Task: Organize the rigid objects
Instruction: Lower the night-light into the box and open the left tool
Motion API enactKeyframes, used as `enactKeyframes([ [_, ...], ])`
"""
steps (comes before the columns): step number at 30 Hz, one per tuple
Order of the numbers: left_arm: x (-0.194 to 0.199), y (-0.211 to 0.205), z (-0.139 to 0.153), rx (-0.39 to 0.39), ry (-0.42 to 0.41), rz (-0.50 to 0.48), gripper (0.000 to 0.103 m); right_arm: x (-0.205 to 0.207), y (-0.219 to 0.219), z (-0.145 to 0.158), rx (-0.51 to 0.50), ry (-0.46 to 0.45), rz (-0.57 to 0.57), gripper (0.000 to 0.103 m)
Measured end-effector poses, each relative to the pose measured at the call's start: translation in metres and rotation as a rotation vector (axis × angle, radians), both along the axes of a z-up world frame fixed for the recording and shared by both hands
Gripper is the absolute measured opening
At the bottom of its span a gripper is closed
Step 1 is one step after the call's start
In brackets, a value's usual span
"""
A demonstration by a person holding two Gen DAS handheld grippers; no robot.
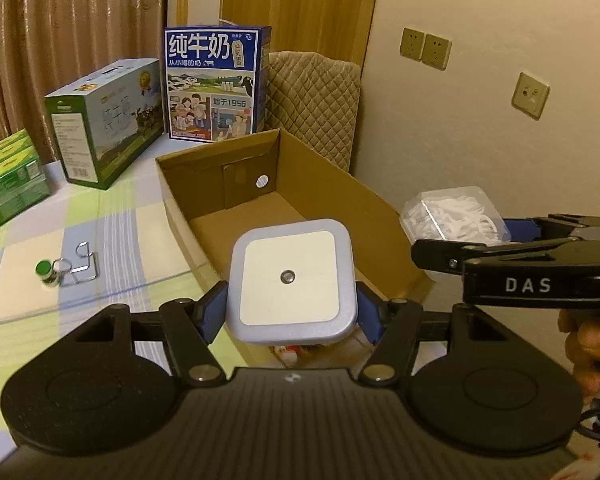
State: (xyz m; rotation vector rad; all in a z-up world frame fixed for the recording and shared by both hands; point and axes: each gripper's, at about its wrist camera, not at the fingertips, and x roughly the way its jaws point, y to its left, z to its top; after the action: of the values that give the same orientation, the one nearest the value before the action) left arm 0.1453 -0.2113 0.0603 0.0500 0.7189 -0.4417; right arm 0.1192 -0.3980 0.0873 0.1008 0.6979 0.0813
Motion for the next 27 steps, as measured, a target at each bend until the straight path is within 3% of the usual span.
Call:
enactKeyframes([
  [10,0.066,-0.015,-0.012,0.003,0.045,-0.015,0.061,0.059,-0.027,-0.025,0.031,0.059,-0.004,0.083],
  [27,0.086,-0.026,-0.048,0.031,0.106,-0.044,0.061,0.078,-0.027,-0.051,0.054,0.097,0.001,0.083],
])
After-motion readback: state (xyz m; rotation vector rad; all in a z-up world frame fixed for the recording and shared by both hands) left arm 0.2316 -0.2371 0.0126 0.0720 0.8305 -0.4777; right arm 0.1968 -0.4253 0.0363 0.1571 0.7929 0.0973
